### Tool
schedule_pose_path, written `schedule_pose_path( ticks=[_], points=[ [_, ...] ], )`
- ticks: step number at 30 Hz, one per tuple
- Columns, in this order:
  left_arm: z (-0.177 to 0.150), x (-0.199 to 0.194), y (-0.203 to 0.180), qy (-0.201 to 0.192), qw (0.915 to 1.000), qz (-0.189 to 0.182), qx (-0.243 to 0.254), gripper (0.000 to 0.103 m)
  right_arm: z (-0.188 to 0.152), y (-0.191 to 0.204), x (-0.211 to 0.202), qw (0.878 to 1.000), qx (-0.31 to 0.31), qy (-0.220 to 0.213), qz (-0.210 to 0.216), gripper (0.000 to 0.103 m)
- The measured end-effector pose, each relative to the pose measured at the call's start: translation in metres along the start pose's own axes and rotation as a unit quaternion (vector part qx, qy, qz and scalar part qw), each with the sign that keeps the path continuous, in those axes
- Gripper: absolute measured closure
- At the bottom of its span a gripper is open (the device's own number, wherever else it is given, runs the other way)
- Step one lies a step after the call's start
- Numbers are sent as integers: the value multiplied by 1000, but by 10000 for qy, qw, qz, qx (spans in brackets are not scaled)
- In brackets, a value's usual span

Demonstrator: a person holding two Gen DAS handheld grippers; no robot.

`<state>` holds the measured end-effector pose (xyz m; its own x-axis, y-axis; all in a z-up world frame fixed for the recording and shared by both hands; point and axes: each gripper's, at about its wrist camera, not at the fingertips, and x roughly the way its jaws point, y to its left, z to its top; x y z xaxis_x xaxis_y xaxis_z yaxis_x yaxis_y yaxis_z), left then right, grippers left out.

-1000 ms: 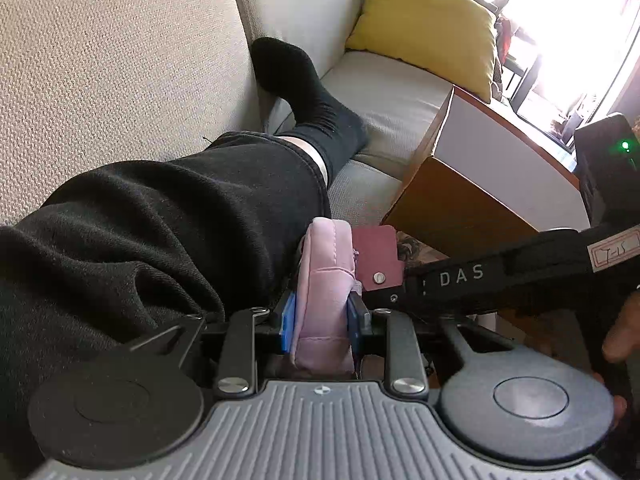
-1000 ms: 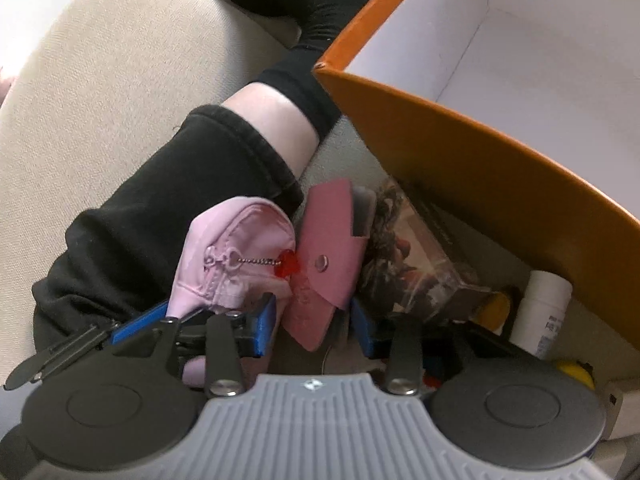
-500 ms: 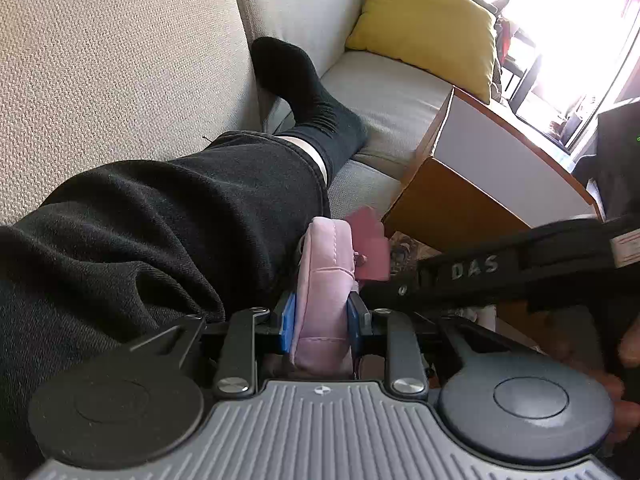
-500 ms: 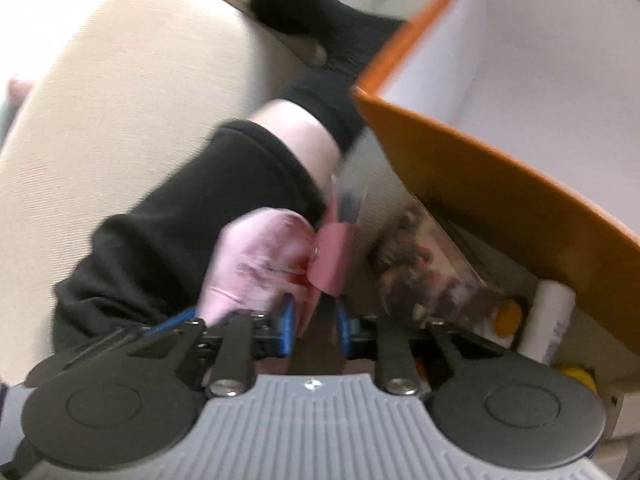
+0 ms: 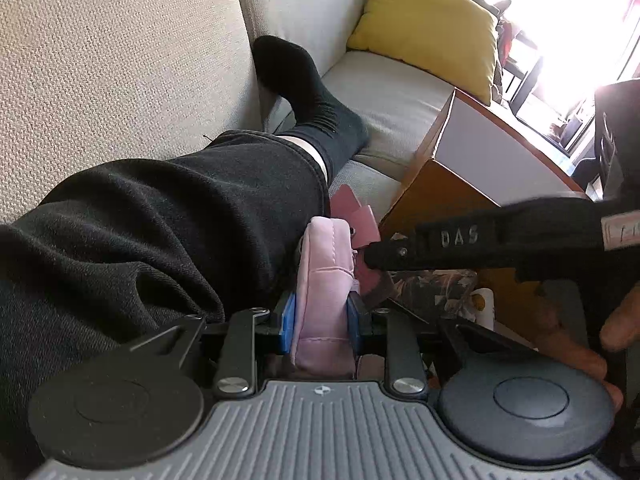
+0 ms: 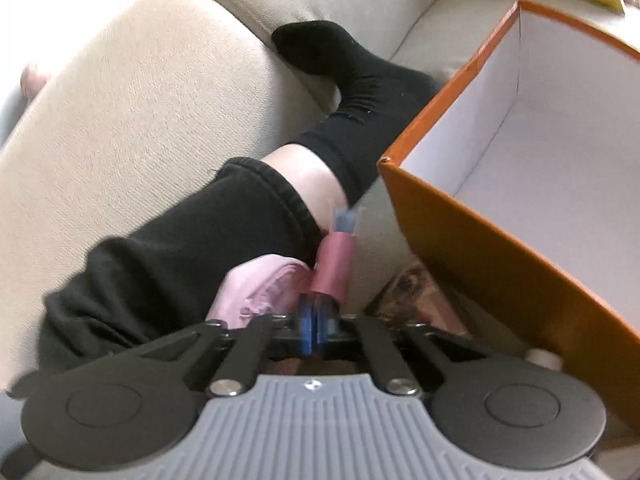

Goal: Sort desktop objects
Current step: 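Lift the pouch and wallet off the pile with both tools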

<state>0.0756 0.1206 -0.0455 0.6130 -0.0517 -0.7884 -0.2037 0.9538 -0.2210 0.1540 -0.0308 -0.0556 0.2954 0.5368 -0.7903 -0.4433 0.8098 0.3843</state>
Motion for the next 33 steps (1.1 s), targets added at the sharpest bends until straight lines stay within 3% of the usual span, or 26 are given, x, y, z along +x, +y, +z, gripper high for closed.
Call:
schedule_pose_path(
  ticks=[9, 15, 19, 23, 26, 30, 33],
  points=[
    [0, 1, 1, -26, 10000, -45, -68, 75, -5, -19, -10, 9999, 91, 55, 45, 101],
    [-1, 6, 0, -18, 10000, -20, -15, 76, -2, -49, -16, 9995, 295, -37, 131, 95],
    [-1, 8, 0, 1, 10000, -21, 0, 76, 5, -53, -14, 9995, 286, -124, 82, 66],
    [-1, 8, 0, 1, 10000, -20, -2, 76, 9, -53, -1, 9996, 215, -5, 158, 66],
    [-1, 8, 1, 4, 10000, -28, -6, 76, 10, -50, 12, 9998, 168, 44, -119, 63],
    [-1, 8, 1, 15, 10000, -31, 5, 76, 11, -51, 28, 9996, 232, 113, -75, 63],
    [-1, 9, 2, 26, 10000, -45, -9, 76, 13, -50, 34, 9992, 301, 207, -128, 72]
  ],
)
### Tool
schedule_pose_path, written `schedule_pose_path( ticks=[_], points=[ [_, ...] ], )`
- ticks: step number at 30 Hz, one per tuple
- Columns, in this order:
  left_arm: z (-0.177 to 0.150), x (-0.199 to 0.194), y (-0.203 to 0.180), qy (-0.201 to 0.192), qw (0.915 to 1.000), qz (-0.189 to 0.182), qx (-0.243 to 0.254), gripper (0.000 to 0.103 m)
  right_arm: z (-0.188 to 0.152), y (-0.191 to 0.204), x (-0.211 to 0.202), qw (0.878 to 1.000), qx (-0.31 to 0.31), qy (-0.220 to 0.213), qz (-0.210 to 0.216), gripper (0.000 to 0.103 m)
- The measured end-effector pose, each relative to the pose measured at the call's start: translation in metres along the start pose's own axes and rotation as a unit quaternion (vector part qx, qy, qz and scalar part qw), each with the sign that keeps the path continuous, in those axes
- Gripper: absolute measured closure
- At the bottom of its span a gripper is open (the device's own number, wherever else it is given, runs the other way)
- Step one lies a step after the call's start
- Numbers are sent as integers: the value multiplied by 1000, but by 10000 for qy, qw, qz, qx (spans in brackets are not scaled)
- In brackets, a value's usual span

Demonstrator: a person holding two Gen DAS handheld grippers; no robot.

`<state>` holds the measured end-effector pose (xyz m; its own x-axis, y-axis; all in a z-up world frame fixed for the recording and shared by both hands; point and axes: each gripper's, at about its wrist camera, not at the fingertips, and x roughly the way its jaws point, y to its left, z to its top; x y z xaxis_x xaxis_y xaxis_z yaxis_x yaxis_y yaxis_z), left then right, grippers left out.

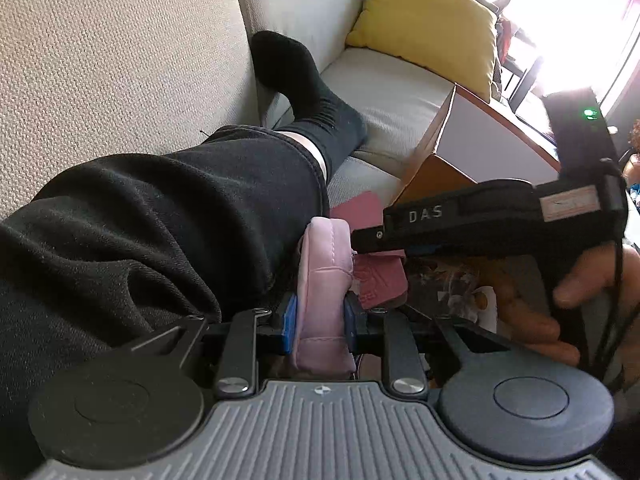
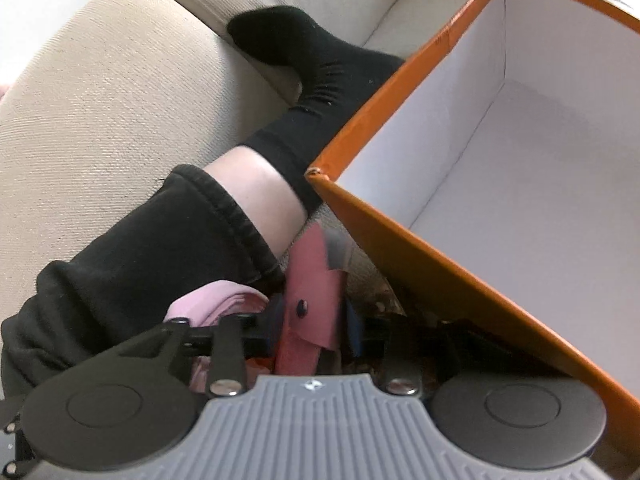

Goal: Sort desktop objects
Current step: 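Lift the pouch and wallet off the pile with both tools, then carry the pouch and wallet over the open orange box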

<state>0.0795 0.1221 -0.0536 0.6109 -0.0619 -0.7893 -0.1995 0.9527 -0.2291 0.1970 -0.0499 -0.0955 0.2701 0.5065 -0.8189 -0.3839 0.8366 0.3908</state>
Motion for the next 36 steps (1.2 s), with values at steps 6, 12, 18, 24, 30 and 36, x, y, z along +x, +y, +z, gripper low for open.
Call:
schedule_pose_path(
  ticks=[6, 12, 18, 24, 30, 36],
  points=[
    [1, 0, 0, 8, 10000, -3, -31, 77, -6, 5, -10, 9999, -107, -43, 120, 79],
    [0, -15, 1, -280, 9995, -157, -70, 79, -14, 19, -44, 9982, -353, -492, 49, 80],
    [12, -45, -7, -734, 9967, -335, 89, 80, -16, 19, -98, 9936, -411, -1016, 274, 80],
    [41, -76, -27, -1329, 9880, -624, 486, 80, -10, 7, -164, 9813, -307, -1872, 329, 80],
    [84, -82, -64, -1675, 9762, -1038, 906, 81, -1, -28, -199, 9687, 130, -2476, -127, 80],
    [119, -57, -114, -1629, 9650, -1447, 1459, 81, 2, -67, -203, 9618, 568, -2593, -677, 80]
  ],
)
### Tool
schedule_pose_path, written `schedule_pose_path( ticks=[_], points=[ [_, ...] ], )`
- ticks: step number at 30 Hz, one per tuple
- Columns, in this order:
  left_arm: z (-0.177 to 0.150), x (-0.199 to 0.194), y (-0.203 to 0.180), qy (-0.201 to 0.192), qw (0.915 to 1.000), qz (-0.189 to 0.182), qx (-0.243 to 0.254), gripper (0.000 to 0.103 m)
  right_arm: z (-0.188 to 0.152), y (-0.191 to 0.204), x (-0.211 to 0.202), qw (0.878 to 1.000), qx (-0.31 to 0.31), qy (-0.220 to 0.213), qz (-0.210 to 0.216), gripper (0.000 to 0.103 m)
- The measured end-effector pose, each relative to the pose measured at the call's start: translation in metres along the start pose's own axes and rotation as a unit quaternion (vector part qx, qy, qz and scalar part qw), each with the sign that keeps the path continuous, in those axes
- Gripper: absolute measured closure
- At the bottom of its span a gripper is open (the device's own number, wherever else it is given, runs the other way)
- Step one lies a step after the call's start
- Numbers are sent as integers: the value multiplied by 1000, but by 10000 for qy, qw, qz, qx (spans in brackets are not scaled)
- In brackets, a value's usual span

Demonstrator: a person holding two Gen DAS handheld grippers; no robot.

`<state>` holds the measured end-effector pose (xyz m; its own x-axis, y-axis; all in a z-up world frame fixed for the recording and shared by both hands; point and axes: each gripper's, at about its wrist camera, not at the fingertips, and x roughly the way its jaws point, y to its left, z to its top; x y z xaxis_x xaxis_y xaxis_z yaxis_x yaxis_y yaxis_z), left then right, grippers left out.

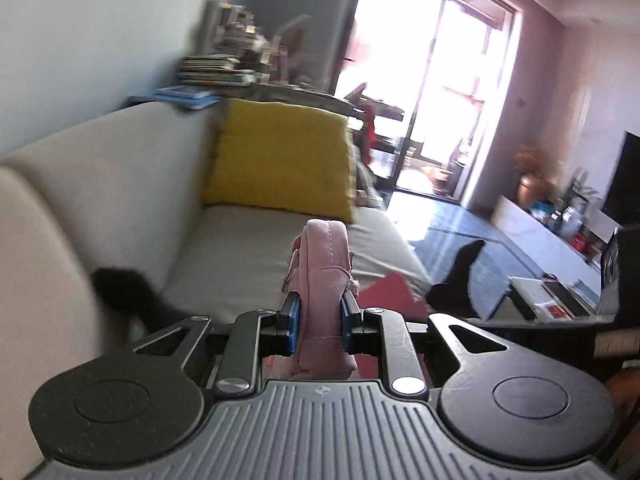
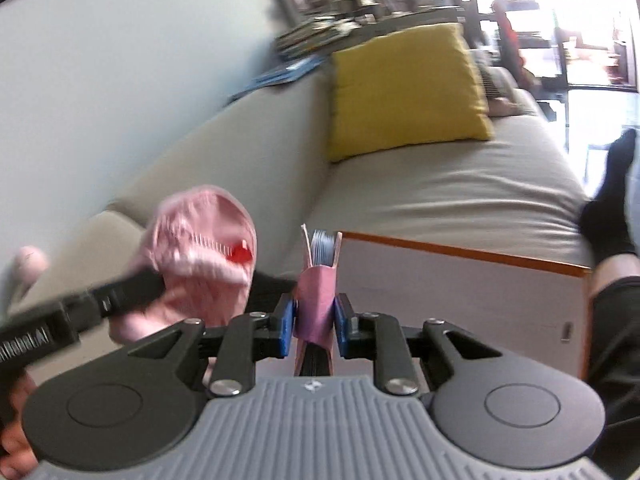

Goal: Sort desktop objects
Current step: 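Carry the pouch and wallet over the open orange box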

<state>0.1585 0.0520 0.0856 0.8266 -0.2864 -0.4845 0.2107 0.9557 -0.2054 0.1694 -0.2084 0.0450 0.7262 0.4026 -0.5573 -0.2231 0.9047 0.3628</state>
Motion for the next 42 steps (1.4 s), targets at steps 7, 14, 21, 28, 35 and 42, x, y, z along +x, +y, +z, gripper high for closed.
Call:
schedule_pose_path(
  ticks=[7, 14, 21, 28, 35, 42],
  points=[
    [-5, 69, -23, 778, 9959, -43, 463, 81, -13, -34, 37, 9984, 332, 328, -317, 80],
    [-33, 111, -29, 1660, 9817, 91, 930, 81, -25, -51, 68, 9944, 552, 826, -355, 80],
    [-48, 130, -23, 2209, 9648, 478, 1342, 81, -34, -54, 100, 9894, 657, 1273, -247, 80],
    [-62, 142, -13, 2597, 9517, 823, 1413, 78, -39, -47, 117, 9849, 635, 1590, -241, 80],
    [-62, 134, -7, 2539, 9542, 761, 1388, 76, -46, -41, 133, 9804, 671, 1817, -353, 80],
    [-60, 123, -4, 2421, 9572, 550, 1489, 71, -47, -34, 142, 9788, 571, 1922, -418, 80]
  ],
)
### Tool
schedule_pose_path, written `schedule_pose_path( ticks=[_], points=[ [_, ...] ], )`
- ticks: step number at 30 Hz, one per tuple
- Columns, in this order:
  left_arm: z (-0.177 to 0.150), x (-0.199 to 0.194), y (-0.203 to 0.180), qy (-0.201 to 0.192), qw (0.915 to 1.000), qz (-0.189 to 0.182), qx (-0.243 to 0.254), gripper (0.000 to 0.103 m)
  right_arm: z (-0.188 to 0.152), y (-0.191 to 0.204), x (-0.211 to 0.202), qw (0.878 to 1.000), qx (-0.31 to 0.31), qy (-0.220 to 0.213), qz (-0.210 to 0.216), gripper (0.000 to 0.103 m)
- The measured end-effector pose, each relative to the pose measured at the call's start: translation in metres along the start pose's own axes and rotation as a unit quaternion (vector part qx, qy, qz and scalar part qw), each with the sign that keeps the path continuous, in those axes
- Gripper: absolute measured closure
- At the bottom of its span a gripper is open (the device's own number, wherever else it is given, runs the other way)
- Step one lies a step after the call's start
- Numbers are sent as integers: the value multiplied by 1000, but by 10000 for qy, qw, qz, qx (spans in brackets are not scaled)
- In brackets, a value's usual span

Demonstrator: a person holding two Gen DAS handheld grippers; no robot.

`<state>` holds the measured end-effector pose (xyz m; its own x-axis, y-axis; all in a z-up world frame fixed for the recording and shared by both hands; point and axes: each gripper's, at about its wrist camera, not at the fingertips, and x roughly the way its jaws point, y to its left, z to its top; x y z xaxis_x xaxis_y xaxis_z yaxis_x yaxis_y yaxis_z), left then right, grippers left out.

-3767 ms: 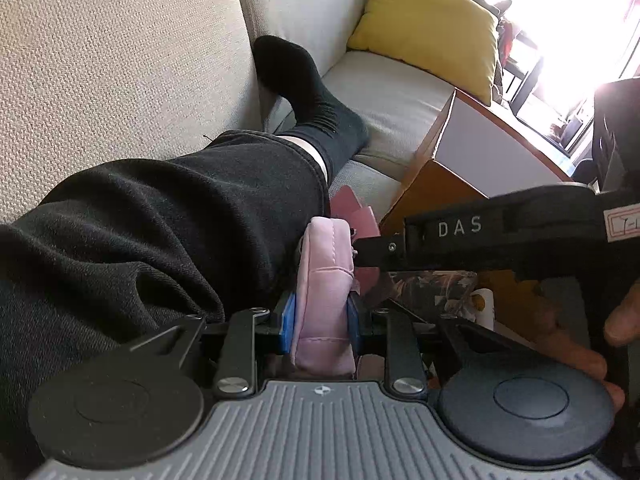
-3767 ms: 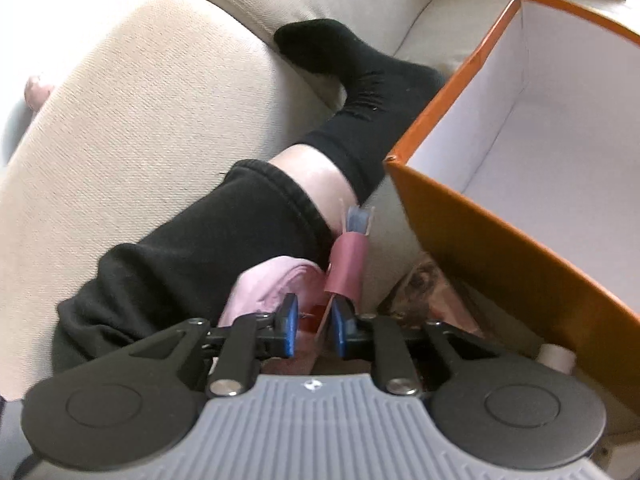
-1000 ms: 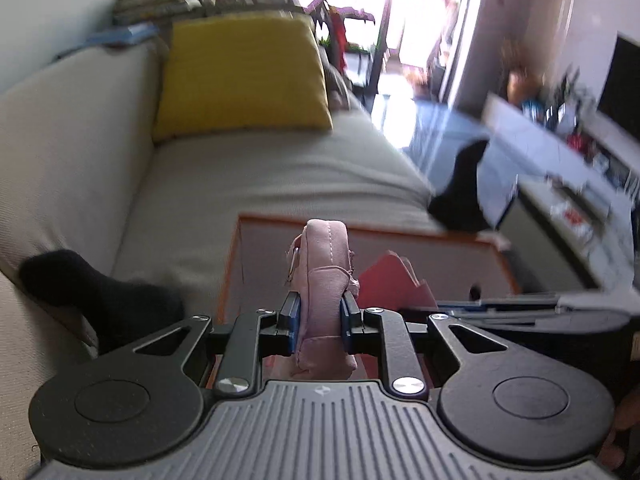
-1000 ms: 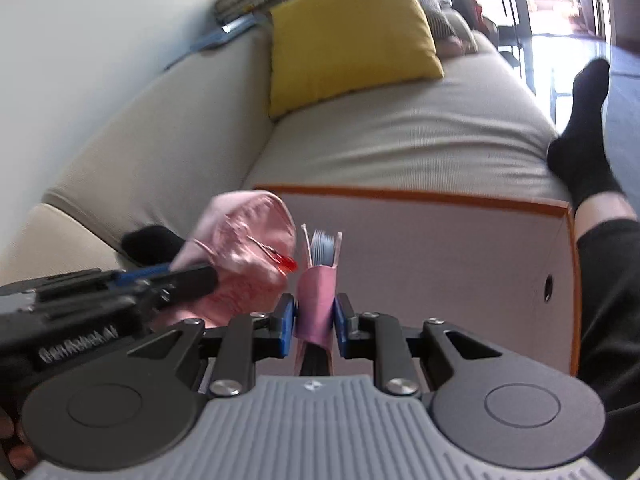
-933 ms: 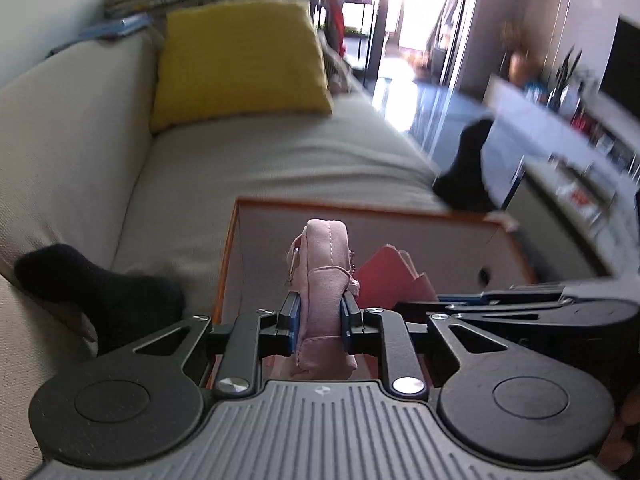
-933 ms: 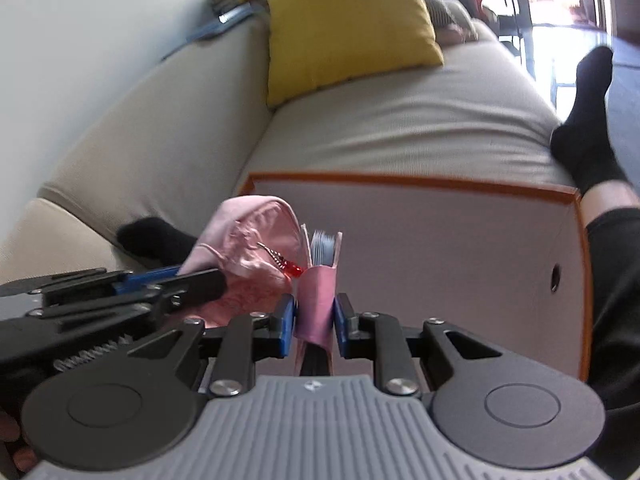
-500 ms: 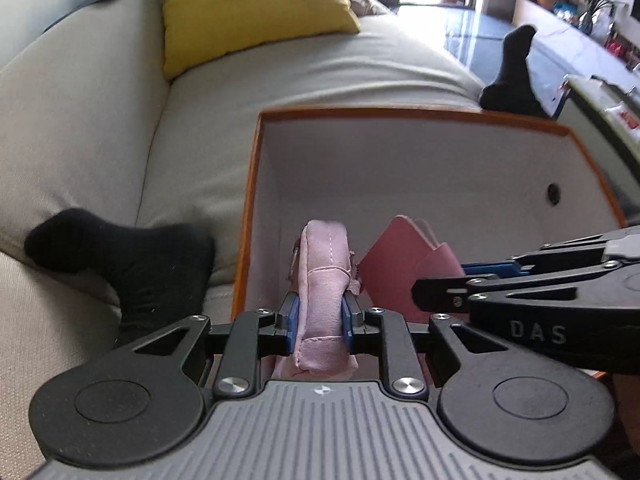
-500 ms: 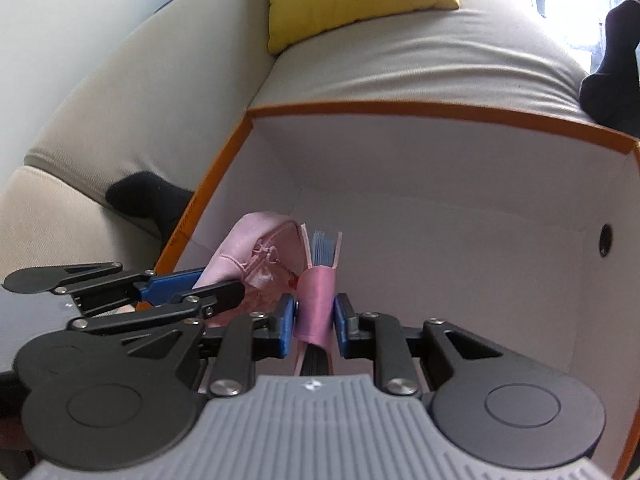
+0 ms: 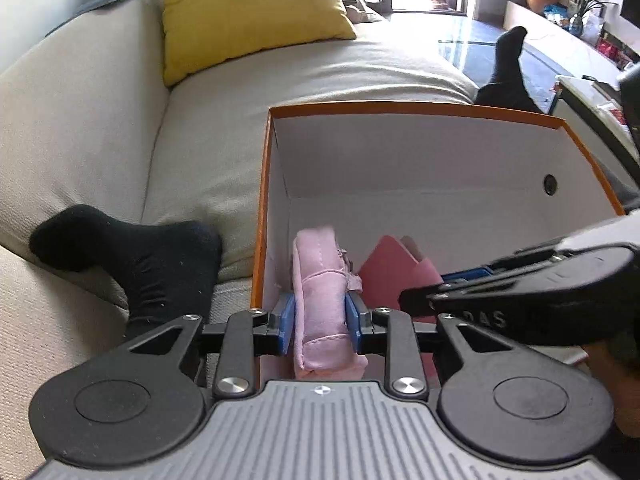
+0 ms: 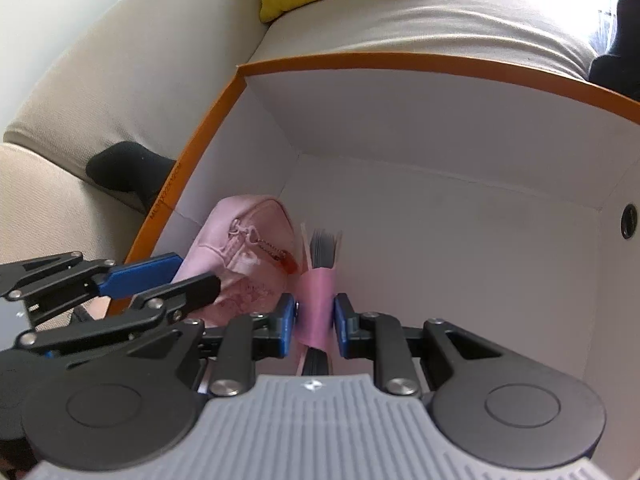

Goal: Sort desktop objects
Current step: 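Carry the pouch and wallet over the open orange box, then open the left tool to drop the pink pouch into the box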

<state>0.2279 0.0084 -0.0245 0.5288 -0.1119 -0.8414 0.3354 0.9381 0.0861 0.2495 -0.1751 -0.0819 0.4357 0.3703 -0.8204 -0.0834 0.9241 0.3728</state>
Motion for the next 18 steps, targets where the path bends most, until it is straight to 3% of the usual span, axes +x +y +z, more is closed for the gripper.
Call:
schedule_pose_path(
  ticks=[2, 4, 8, 13, 18],
  points=[
    [-3, -5, 1, -108, 9999, -53, 30, 70, 1, 2, 1, 10000, -34, 12, 3, 80],
    [-5, -15, 1, -321, 9994, 63, 103, 60, 1, 4, 2, 10000, -58, 21, 4, 80],
    [-9, -34, 13, -649, 9974, -299, -76, 47, 3, 8, 4, 9999, -101, 33, -7, 80],
    [-16, -55, 28, -1195, 9920, -148, -376, 38, 5, 20, 8, 9997, -253, 60, -31, 80],
    [-18, -43, 45, -888, 9937, 5, -681, 36, 7, 34, 9, 9990, -438, 69, -44, 79]
  ],
)
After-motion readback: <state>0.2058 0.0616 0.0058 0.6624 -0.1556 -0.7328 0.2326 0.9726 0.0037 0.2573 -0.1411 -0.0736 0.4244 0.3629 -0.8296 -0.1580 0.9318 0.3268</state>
